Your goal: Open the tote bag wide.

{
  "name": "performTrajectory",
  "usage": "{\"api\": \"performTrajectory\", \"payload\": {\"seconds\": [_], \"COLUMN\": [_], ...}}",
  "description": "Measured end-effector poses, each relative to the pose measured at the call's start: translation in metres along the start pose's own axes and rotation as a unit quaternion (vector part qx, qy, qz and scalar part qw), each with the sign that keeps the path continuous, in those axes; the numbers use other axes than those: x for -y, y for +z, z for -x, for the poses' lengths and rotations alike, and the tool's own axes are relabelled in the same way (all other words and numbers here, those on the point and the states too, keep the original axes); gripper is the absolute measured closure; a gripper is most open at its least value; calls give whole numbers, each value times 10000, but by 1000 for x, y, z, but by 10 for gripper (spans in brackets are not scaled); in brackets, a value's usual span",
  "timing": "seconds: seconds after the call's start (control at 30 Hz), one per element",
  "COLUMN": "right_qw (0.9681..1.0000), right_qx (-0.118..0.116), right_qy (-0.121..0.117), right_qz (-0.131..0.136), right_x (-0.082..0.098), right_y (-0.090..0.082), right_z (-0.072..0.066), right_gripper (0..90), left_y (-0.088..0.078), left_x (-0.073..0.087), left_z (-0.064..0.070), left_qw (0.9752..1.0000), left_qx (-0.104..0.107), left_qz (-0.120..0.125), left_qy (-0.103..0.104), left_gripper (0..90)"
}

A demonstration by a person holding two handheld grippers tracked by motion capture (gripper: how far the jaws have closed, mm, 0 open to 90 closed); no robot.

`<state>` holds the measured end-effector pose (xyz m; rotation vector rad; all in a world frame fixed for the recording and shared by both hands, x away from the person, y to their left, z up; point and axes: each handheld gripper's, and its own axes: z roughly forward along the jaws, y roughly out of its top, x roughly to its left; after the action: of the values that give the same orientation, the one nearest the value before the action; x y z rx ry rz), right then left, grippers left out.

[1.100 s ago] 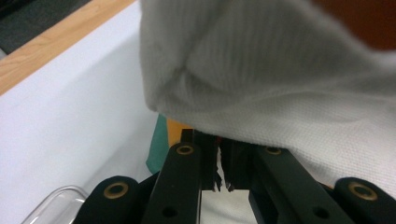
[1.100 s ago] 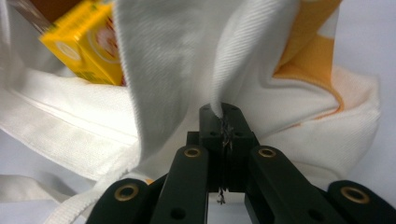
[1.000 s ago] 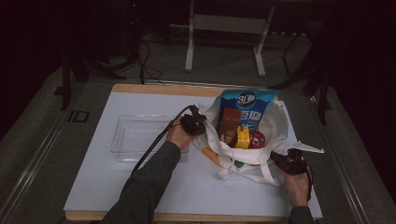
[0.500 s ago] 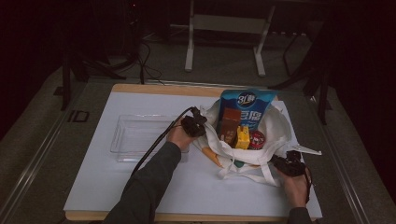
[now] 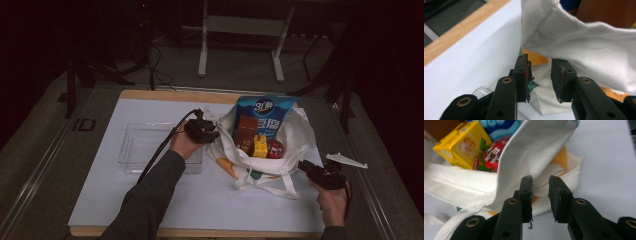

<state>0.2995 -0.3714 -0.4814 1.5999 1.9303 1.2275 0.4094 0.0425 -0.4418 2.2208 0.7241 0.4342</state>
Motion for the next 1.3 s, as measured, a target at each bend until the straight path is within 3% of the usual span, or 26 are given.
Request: {"api": "performTrajectory", "payload": {"seconds": [0.3, 0.57, 0.67, 0.73, 0.87, 1.0, 1.1, 1.2, 1.3], "right_qw": [9999, 9998, 9998, 9997, 9997, 9995, 9994, 9992, 9990], "right_qx": [-32, -82, -109, -137, -190, -227, -298, -335, -408], "right_qy": [82, 123, 159, 180, 164, 193, 186, 209, 194], "right_qz": [123, 104, 84, 93, 65, 74, 39, 41, 31], "right_x": [-14, -21, -23, -24, -25, -27, -28, -29, -30], "right_y": [-5, 2, 5, 6, 7, 8, 9, 12, 15], "right_z": [6, 5, 6, 6, 5, 6, 6, 5, 4], "right_gripper": [630, 620, 621, 625, 637, 654, 694, 753, 829], "left_y": [-29, -38, -39, -39, -47, -46, -38, -27, -19], "left_x": [-11, -19, -19, -18, -20, -25, -28, -30, -29], "left_z": [-2, -4, -7, -9, -13, -12, -10, -5, -5], "left_qw": [9989, 9974, 9967, 9959, 9921, 9949, 9962, 9985, 9990], "left_qx": [19, 82, 151, 210, 279, 188, 253, 116, 68], "left_qz": [467, 718, 788, 853, 1160, 954, 809, 524, 432], "left_qy": [9, -47, -155, -211, -388, -256, -191, -64, -107], "left_gripper": [613, 599, 601, 611, 628, 656, 685, 713, 781]}}
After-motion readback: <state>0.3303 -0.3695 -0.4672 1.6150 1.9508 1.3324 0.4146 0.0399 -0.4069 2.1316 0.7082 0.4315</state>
